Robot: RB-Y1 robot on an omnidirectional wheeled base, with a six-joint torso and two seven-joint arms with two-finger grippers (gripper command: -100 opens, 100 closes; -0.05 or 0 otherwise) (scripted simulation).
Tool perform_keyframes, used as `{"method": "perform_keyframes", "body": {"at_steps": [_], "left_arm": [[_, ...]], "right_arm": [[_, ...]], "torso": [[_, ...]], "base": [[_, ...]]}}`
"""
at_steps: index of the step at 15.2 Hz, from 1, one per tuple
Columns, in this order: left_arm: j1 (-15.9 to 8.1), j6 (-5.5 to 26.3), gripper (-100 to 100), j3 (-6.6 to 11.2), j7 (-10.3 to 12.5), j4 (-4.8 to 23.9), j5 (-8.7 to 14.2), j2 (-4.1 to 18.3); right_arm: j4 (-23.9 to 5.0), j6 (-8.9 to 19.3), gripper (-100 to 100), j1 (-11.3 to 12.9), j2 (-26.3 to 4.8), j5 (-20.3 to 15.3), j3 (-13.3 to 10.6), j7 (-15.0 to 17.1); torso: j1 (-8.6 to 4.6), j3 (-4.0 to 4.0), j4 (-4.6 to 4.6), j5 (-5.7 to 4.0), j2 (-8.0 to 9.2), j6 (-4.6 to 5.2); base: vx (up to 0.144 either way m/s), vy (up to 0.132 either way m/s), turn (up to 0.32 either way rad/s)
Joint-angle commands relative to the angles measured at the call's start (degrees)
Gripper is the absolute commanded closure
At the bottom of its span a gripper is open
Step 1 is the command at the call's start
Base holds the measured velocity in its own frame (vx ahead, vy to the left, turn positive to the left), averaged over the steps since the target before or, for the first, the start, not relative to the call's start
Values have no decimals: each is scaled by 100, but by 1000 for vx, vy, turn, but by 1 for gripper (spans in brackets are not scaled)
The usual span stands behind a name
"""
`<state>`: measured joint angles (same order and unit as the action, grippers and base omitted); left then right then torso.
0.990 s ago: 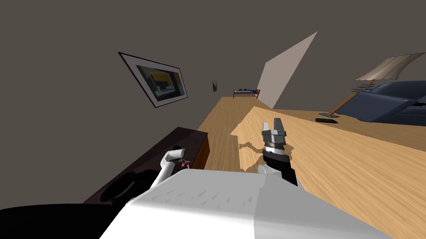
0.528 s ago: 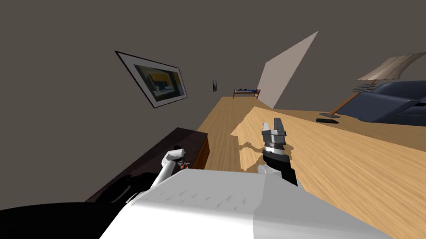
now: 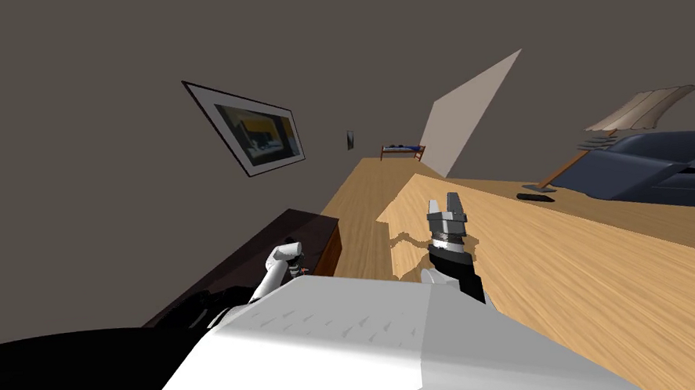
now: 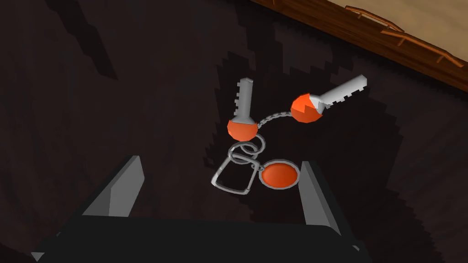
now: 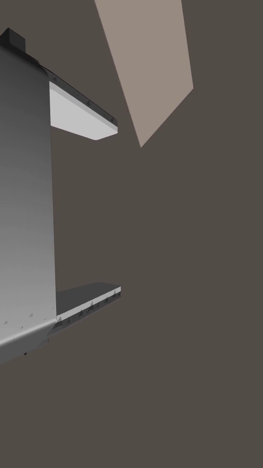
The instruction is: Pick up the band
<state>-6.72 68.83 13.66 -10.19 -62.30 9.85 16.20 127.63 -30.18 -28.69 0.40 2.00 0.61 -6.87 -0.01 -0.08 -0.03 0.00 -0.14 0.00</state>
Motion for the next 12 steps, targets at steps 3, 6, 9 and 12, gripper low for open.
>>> {"method": "perform_keyframes", "body": {"at_steps": [3, 6, 9, 12], "left_arm": [[-72, 311, -100, 40, -14, 187, 25, -16], [-83, 105, -100, 14, -8, 388, 17, -41], [-67, -118, -100, -28, 20, 571, -6, -93], [-58, -159, -100, -38, 26, 609, -11, -105]], "right_arm": [[0, 0, 0, 0, 0, 0, 0, 0], [0, 0, 0, 0, 0, 0, 0, 0], [0, 0, 0, 0, 0, 0, 0, 0], [0, 0, 0, 0, 0, 0, 0, 0]], "torso": [[-1, 0, 0, 0, 0, 0], [0, 3, 1, 0, 6, 0], [11, 3, 1, 2, 6, -1], [13, 3, 1, 3, 6, -1]], "base": [[30, -4, 0], [15, 3, -1], [23, 30, -6], [17, 25, -4]]}}
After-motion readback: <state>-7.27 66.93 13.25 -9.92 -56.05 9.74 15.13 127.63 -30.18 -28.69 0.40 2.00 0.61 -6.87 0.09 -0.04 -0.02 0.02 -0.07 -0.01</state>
